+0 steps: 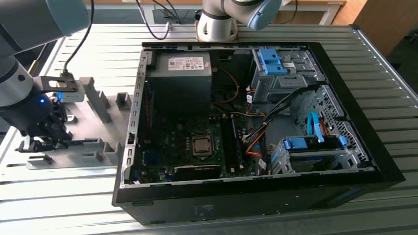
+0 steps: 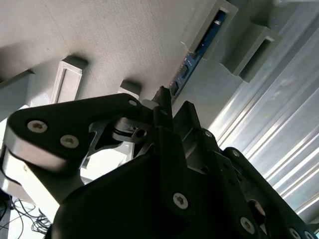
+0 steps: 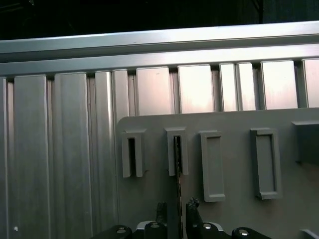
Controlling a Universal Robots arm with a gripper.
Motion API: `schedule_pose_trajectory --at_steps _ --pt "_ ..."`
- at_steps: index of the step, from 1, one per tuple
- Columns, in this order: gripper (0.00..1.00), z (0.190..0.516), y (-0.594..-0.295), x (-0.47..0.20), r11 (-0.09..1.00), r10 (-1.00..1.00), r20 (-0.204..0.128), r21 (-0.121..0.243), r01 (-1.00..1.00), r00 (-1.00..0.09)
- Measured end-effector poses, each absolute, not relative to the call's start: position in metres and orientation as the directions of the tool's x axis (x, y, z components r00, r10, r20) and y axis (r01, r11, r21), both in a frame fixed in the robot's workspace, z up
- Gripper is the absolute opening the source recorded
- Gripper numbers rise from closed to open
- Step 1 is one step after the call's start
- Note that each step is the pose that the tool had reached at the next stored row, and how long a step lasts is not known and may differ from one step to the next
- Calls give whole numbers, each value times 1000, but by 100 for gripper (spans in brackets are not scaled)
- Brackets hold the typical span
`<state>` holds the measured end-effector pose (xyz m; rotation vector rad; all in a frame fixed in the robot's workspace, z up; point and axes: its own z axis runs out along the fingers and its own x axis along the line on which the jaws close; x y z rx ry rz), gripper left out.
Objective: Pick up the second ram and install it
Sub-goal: 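Pick up the second ram and move it above second insertion slot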
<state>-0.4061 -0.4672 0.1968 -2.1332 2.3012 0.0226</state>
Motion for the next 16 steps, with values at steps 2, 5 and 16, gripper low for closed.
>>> schedule_pose_trajectory --at_steps 2,5,16 --pt "29 196 -466 -406 76 -997 -12 8 -997 -76" --pt "29 195 -465 -406 75 -997 -12 8 -997 -76" --pt "20 190 -465 -408 76 -997 -13 8 -997 -76"
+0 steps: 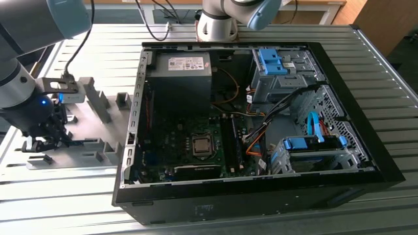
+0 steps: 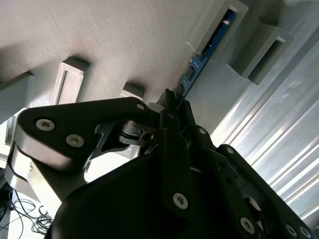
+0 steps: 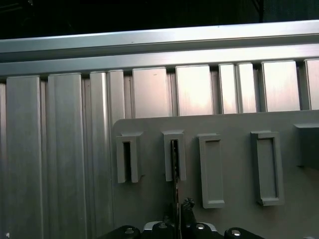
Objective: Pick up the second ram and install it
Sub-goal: 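Pick up the second ram and move it above second insertion slot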
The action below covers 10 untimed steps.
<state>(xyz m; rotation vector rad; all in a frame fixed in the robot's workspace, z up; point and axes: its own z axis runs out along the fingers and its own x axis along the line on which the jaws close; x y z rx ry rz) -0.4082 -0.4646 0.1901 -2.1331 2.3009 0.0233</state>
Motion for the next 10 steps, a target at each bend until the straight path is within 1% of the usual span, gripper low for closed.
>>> schedule_pose_trajectory --at_steps 6,7,10 --pt "19 190 -465 -408 76 -997 -13 8 -997 -76" --pt "14 190 -465 -408 76 -997 -13 8 -997 -76" --pt "14 190 -465 -408 76 -997 -13 8 -997 -76"
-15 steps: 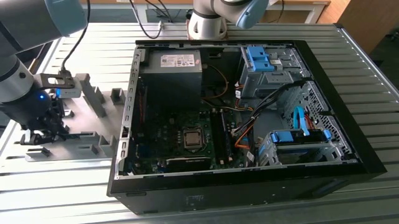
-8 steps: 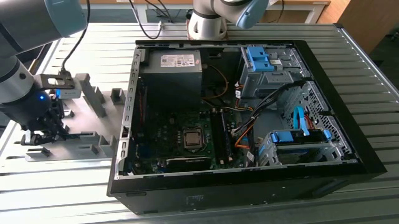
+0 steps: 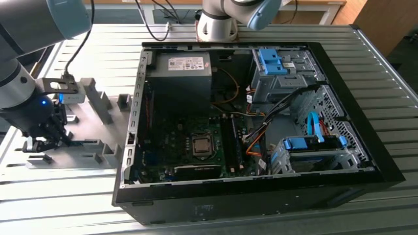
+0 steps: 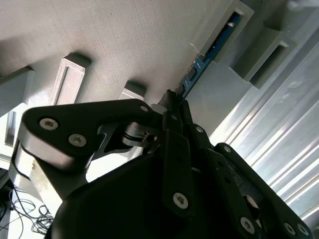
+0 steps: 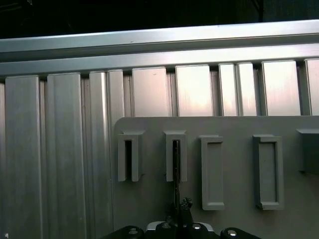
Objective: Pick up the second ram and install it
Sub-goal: 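Pick up the second ram and move it above second insertion slot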
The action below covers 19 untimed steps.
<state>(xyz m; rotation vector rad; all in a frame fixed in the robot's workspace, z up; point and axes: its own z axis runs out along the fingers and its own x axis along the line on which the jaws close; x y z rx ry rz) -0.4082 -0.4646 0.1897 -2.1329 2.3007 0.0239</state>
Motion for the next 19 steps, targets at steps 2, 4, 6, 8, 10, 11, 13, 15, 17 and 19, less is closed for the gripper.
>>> schedule_pose_trajectory --at_steps 2,4,6,8,10,11,13,15,17,19 --pt "14 190 -465 -408 76 -997 -13 8 -997 -76" --pt "14 190 -465 -408 76 -997 -13 8 -997 -76" --pt "14 190 -465 -408 76 -997 -13 8 -997 -76" --pt "14 190 -465 -408 76 -997 -13 8 -997 -76" --pt "14 190 -465 -408 76 -997 -14 8 -997 -76" --pt "14 190 -465 -408 76 -997 -14 8 -997 -76" --pt "14 193 -465 -408 76 -997 -14 8 -997 -76" --pt "14 193 -465 -408 72 -997 -14 8 -997 -72" --pt "14 193 -465 -408 65 -998 -15 8 -998 -66" --pt "14 193 -465 -408 54 -998 -15 8 -999 -54"
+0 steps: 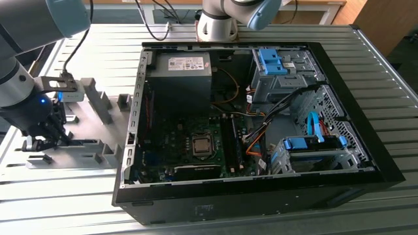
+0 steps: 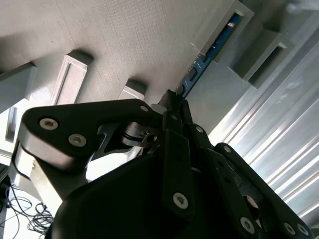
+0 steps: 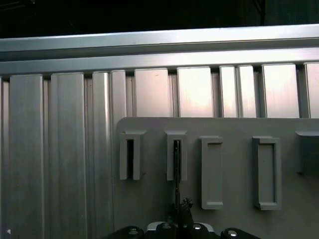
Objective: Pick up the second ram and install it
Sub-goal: 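Pick up the second ram and move it above second insertion slot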
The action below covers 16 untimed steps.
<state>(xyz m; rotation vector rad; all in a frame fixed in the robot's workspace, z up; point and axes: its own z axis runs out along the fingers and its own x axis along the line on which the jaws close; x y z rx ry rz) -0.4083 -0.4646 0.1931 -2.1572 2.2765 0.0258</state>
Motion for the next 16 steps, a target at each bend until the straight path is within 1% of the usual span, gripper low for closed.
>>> schedule_pose_trajectory --at_steps 6,10,16 --pt "14 193 -465 -408 39 -999 -15 8 -999 -40" --pt "14 193 -465 -408 7 -1000 -15 8 -1000 -7" --pt "14 193 -465 -408 12 -1000 -15 8 -1000 -12"
